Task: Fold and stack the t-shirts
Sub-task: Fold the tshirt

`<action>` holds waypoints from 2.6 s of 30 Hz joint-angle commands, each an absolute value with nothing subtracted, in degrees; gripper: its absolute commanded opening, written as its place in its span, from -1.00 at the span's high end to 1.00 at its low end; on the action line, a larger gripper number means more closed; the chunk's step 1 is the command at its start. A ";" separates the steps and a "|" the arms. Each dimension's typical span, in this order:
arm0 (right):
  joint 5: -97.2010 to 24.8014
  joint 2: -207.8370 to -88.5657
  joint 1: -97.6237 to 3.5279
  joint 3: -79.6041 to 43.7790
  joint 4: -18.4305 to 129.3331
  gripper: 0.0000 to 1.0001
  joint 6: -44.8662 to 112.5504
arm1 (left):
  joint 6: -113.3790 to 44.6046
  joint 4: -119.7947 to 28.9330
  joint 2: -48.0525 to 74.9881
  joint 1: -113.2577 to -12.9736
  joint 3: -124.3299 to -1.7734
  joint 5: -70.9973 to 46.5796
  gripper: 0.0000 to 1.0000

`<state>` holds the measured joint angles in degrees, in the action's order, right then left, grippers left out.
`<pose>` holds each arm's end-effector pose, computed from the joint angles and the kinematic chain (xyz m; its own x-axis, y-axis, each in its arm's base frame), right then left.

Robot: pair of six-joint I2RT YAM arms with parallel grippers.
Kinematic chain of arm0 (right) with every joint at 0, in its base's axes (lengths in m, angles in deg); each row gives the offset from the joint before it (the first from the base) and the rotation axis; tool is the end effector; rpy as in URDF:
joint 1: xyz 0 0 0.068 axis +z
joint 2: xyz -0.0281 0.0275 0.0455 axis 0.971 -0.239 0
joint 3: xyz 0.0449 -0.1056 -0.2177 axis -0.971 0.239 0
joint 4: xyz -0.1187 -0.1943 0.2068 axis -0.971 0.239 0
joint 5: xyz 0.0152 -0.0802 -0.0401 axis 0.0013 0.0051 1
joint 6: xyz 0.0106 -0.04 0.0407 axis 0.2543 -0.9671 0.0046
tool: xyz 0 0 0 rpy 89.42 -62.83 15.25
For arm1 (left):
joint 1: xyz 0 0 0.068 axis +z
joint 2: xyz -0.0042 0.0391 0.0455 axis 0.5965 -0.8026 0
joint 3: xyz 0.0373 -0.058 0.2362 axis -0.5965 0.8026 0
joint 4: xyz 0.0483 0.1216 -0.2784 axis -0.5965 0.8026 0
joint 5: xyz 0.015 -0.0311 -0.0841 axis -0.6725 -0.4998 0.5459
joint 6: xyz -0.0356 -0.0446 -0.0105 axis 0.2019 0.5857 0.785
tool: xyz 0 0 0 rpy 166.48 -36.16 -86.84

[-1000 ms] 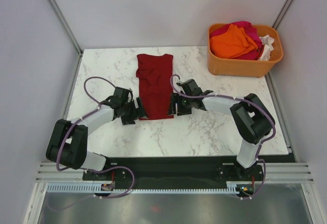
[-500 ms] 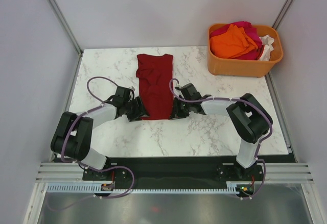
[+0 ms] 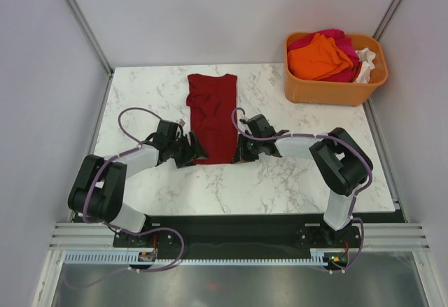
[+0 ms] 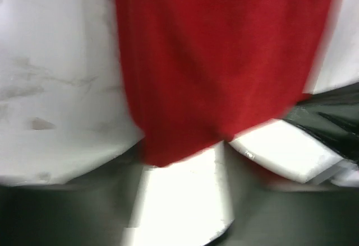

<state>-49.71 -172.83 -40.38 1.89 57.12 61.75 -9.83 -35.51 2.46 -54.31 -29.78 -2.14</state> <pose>0.3062 0.2392 0.0659 -0.9394 -0.0224 -0.3421 -0.2311 0.7784 0.5837 0.2935 -0.1074 0.0798 -0.9034 -0.2995 -0.3068 -0.0915 0.8338 -0.5444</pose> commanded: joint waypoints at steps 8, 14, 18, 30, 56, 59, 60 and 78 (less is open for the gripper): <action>-48.60 -171.27 -40.23 3.67 58.81 1.00 59.81 | -6.95 -36.38 1.07 -52.97 -25.08 -2.90 -0.60; -48.51 -171.18 -40.23 3.76 59.07 1.00 59.63 | -5.10 -38.14 1.51 -52.17 -22.61 -2.10 0.95; -48.60 -171.36 -40.23 3.67 59.07 1.00 59.72 | -5.80 -38.23 3.18 -52.17 -22.00 -2.19 0.95; -48.16 -156.27 -37.95 14.12 58.72 1.00 63.06 | -6.42 -34.19 14.23 -53.40 -19.01 4.84 0.95; -30.58 -148.93 -36.26 -11.17 82.80 1.00 60.78 | -14.67 -4.92 12.95 -57.97 -58.70 0.45 0.95; -31.19 -152.45 -38.73 -14.78 83.24 1.00 59.29 | -16.26 -4.48 6.27 -57.89 -64.33 0.62 0.95; -31.46 -153.25 -39.26 -16.27 83.33 1.00 58.94 | -16.61 -4.31 4.43 -57.71 -65.75 0.28 0.95; -37.26 -172.93 -48.48 -34.99 85.00 1.00 54.54 | -21.44 3.60 -24.57 -53.23 -97.83 0.27 0.95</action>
